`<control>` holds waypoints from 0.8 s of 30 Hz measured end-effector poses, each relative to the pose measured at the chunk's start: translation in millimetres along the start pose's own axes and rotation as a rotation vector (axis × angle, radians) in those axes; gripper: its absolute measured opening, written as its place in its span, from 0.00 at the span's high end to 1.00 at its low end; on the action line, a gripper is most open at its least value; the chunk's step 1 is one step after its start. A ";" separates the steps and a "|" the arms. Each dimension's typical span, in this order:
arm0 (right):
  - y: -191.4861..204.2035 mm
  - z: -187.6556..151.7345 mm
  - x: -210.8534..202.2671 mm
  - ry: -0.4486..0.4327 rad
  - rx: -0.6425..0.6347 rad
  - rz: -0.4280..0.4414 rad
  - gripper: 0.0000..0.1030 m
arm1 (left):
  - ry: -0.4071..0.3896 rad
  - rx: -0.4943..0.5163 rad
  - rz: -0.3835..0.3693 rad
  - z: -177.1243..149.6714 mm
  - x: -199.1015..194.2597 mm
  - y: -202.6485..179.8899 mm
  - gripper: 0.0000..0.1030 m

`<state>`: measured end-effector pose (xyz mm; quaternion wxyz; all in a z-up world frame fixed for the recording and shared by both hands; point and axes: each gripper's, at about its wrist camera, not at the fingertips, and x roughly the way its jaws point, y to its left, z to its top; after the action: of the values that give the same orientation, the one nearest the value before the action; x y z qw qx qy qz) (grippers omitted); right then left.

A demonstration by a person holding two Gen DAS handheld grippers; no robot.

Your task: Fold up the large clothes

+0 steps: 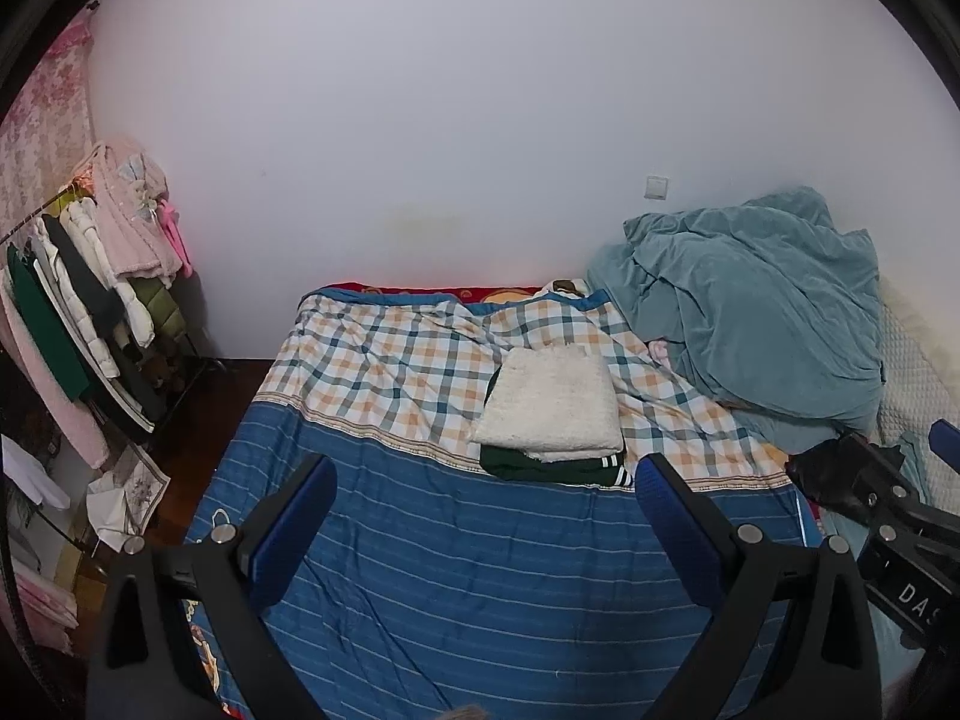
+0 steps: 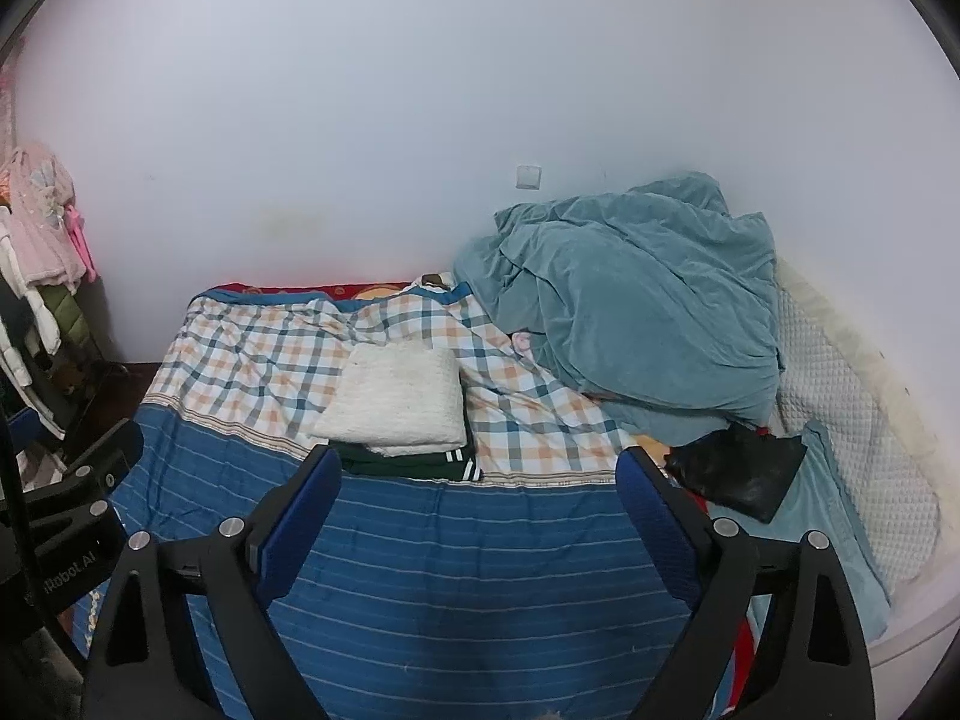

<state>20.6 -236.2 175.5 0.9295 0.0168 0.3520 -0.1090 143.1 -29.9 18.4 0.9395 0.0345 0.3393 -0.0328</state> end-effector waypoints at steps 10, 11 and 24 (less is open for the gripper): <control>0.0 -2.9 -5.2 -0.013 -0.001 0.004 0.06 | -0.010 -0.017 0.008 -5.4 -8.9 -0.1 0.00; -0.3 -2.3 -4.9 -0.014 0.002 0.006 0.06 | -0.010 -0.016 0.008 -5.7 -9.6 -0.7 0.00; 0.5 -7.3 -7.2 0.006 0.014 0.047 0.06 | -0.015 -0.013 0.000 -5.8 -15.7 -2.7 0.00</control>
<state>10.8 -233.5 174.7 0.9306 0.0320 0.3533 -0.0898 127.1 -31.5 23.8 0.9422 0.0281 0.3325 -0.0305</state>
